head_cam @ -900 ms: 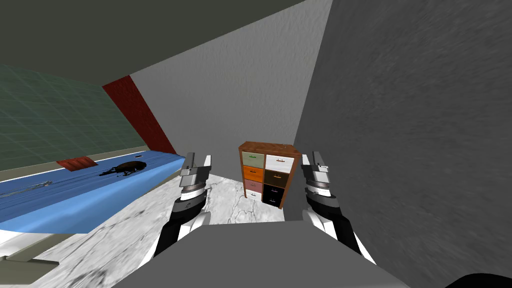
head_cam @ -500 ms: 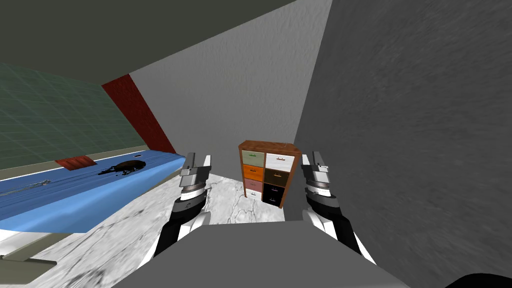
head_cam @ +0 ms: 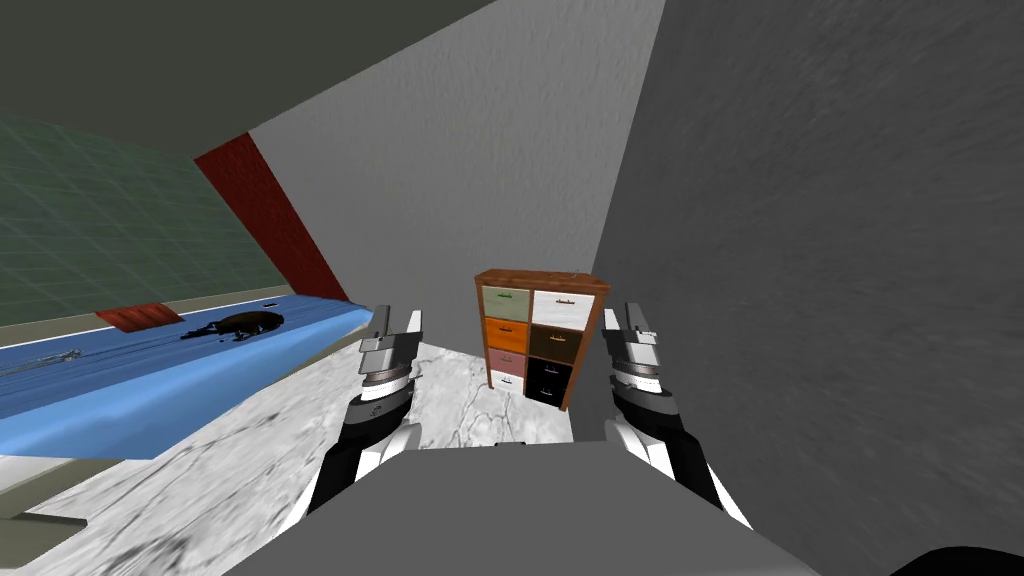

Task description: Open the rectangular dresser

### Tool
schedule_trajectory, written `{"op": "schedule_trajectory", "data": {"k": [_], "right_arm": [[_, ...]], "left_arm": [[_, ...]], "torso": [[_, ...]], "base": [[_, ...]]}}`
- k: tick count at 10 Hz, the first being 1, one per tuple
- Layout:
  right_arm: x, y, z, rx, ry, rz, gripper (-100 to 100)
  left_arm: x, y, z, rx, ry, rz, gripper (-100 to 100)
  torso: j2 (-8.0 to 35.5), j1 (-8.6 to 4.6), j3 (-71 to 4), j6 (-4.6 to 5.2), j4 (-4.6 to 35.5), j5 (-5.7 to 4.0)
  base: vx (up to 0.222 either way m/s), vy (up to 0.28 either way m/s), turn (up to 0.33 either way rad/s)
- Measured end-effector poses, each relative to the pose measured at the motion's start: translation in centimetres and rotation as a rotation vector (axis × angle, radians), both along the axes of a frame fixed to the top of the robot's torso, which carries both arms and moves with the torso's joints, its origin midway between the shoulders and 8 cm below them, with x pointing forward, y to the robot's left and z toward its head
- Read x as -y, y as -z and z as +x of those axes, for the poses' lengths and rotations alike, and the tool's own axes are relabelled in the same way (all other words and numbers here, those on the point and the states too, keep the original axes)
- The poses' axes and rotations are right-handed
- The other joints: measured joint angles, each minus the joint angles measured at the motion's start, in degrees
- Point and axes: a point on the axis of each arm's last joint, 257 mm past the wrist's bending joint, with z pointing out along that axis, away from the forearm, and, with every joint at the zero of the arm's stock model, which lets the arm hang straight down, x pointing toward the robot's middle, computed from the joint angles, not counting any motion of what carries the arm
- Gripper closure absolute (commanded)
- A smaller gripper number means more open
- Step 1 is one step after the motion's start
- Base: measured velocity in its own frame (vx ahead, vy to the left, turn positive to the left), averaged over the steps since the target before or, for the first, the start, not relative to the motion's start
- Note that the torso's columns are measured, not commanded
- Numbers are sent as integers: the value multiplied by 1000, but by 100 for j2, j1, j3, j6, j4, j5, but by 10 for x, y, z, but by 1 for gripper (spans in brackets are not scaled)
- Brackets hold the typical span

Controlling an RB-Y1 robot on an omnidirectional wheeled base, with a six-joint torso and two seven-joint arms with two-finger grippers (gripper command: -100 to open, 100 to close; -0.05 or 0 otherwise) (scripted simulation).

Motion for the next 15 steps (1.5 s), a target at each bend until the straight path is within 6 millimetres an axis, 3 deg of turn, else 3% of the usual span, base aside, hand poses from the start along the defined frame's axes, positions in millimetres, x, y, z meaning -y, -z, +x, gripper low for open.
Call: {"op": "schedule_trajectory", "data": {"k": [1,3,8,15], "right_arm": [[0,0,0,0,0,0,-100],[-5,1,2,-14,3,-55,-100],[-18,7,11,-59,72,-277,-100],[-24,22,24,-112,303,-659,-100]], "left_arm": [[0,0,0,0,0,0,0],[0,0,0,-1,0,0,0],[0,0,0,-1,0,0,0],[0,0,0,-1,0,0,0]], "torso": [[423,0,-846,0,423,0],[664,9,-1356,0,666,3],[689,8,-1384,0,691,2],[689,3,-1385,0,691,1]], "base": [[18,17,-20],[31,44,-37],[63,87,-56],[88,123,-82]]}}
